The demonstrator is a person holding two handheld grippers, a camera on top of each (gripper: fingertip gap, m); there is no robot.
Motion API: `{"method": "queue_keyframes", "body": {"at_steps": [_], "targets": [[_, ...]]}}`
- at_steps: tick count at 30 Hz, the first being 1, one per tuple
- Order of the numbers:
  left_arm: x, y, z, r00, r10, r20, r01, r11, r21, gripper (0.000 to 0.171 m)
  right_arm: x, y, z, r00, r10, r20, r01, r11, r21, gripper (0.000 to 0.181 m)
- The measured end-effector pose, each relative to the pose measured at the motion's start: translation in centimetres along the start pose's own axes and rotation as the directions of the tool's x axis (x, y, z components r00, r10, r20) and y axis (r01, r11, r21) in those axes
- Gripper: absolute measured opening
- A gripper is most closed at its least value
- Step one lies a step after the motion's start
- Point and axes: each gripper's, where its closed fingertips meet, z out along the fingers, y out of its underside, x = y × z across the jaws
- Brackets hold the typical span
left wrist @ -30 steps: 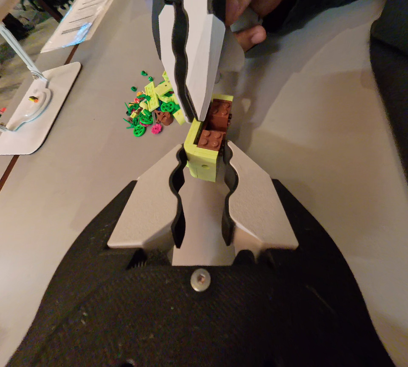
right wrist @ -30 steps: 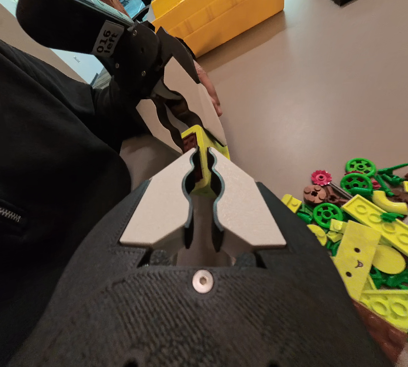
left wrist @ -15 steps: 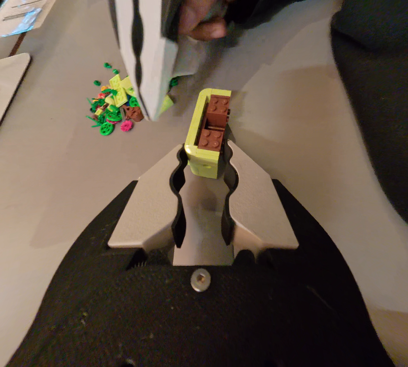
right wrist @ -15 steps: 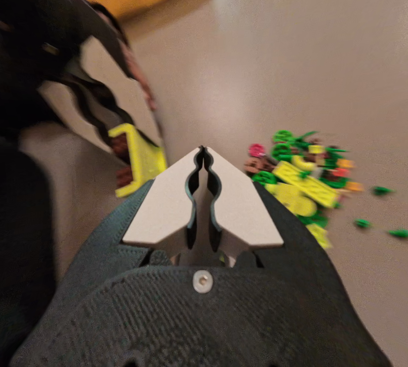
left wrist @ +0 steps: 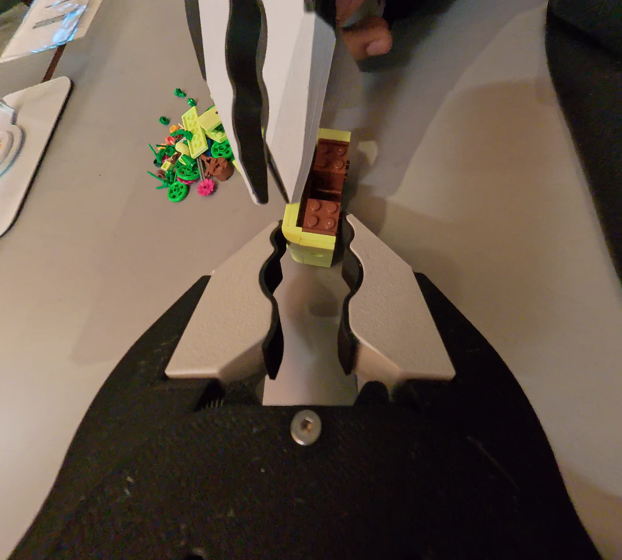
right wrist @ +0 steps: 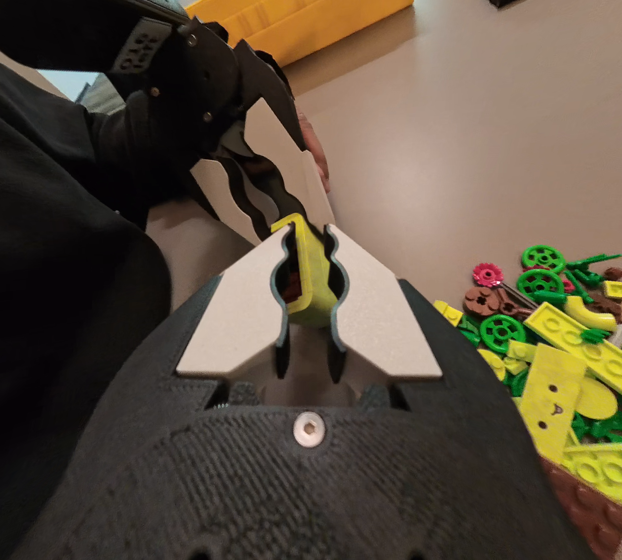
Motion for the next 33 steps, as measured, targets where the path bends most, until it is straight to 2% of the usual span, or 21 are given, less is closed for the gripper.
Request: {"method": "queue_keyframes", "body": {"at_steps": [3, 15, 17, 20, 22, 25, 27, 30, 33], "targets": [[-0.1, 0.0, 0.1, 1.0, 0.018, 0.02, -0.018, 1.0, -0.005, 0.03, -0.3, 0.4, 0.3, 1.0, 0.008, 0.015, -0.008, 1.0, -0.021, 0.003], [-1.7, -0.6, -0.6, 0.993, -0.013, 0.116, 0.006, 0.998, 0.056, 0.031, 1.4, 0.0, -0.9, 0.985, 0.17, 0.033, -0.171, 0.985, 0.031, 0.0], [-1.7, -0.7, -0.7, 0.994, -0.035, 0.102, 0.028, 0.997, 0.069, 0.031, 1.4, -0.1, -1.0, 0.987, 0.159, 0.037, -0.16, 0.986, 0.036, 0.001], [-2.0, -1.0, -1.0, 0.992, -0.098, 0.084, 0.09, 0.991, 0.096, 0.029, 0.6, -0.4, -1.1, 0.992, 0.104, 0.067, -0.107, 0.993, 0.045, 0.032], [-2.0, -1.2, -1.2, 0.989, -0.137, 0.058, 0.13, 0.984, 0.119, 0.029, 0.2, -0.5, -0.9, 0.993, 0.083, 0.085, -0.088, 0.995, 0.051, 0.041], [-1.8, -1.6, -1.3, 0.985, -0.172, 0.018, 0.168, 0.976, 0.138, 0.028, 0.5, -0.3, -0.9, 0.998, 0.045, 0.051, -0.047, 0.998, 0.039, 0.028], [-1.7, -1.6, -1.3, 0.984, -0.175, 0.012, 0.172, 0.975, 0.14, 0.028, 0.5, -0.3, -1.0, 0.998, 0.043, 0.052, -0.045, 0.998, 0.035, 0.028], [-1.6, -2.1, -1.6, 0.979, -0.204, -0.026, 0.205, 0.964, 0.168, 0.028, 0.2, -0.4, -1.1, 0.993, 0.075, 0.096, -0.079, 0.996, 0.041, 0.028], [-1.6, -3.3, -2.4, 0.963, -0.252, -0.089, 0.267, 0.93, 0.253, 0.028, -0.5, -1.1, -1.6, 0.975, 0.132, 0.179, -0.148, 0.986, 0.08, 0.027]]}}
